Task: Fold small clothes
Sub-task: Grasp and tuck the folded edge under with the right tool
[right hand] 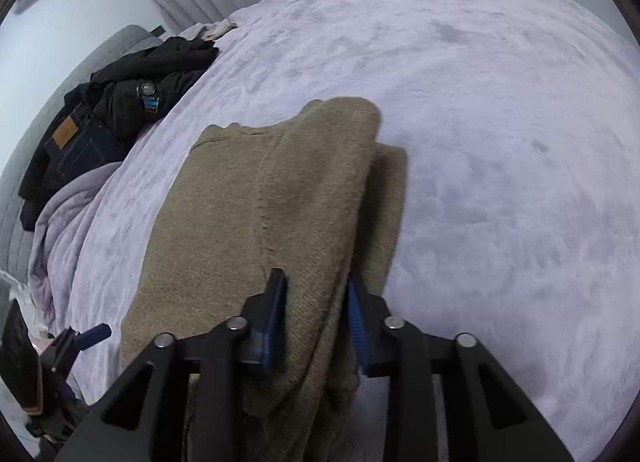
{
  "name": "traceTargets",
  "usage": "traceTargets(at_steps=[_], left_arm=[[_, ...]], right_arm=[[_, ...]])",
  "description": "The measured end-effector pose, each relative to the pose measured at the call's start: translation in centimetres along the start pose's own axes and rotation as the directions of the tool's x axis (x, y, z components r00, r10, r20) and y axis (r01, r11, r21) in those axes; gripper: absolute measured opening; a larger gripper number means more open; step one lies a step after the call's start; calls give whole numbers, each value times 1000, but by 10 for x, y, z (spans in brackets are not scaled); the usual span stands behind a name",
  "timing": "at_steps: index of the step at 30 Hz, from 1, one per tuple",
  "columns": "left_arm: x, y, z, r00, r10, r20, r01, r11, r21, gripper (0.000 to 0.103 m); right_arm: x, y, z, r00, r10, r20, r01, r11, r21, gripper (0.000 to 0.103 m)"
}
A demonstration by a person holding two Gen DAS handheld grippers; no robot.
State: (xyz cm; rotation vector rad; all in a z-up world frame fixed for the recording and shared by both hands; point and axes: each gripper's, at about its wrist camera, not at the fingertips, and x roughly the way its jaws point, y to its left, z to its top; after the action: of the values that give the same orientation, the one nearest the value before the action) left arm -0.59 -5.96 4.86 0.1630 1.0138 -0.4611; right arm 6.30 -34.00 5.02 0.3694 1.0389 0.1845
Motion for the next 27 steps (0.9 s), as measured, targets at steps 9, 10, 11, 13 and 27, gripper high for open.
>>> traceTargets(at_steps=[9, 10, 11, 13, 27], left_arm=[[18, -13, -3, 996, 88, 15, -88, 996, -24, 102], [19, -12, -2, 995, 102, 19, -101, 994, -30, 102], [20, -10, -2, 992, 121, 26, -120, 992, -36, 102], [22, -5, -3, 988, 150, 31, -148, 987, -54, 102], [15, 12, -17, 999, 42, 8, -40, 993, -115, 51]], right_arm=[[-80, 32, -72, 989, 85, 123, -79, 995, -57, 68], [-80, 37, -74, 988, 91, 127, -85, 995, -55, 68], [-80, 40, -77, 987, 93, 135, -85, 994, -62, 68], [-71, 47, -79, 990, 66, 129, -54, 994, -94, 68], [-58, 37, -97, 997, 15, 71, -7, 993, -114, 15]])
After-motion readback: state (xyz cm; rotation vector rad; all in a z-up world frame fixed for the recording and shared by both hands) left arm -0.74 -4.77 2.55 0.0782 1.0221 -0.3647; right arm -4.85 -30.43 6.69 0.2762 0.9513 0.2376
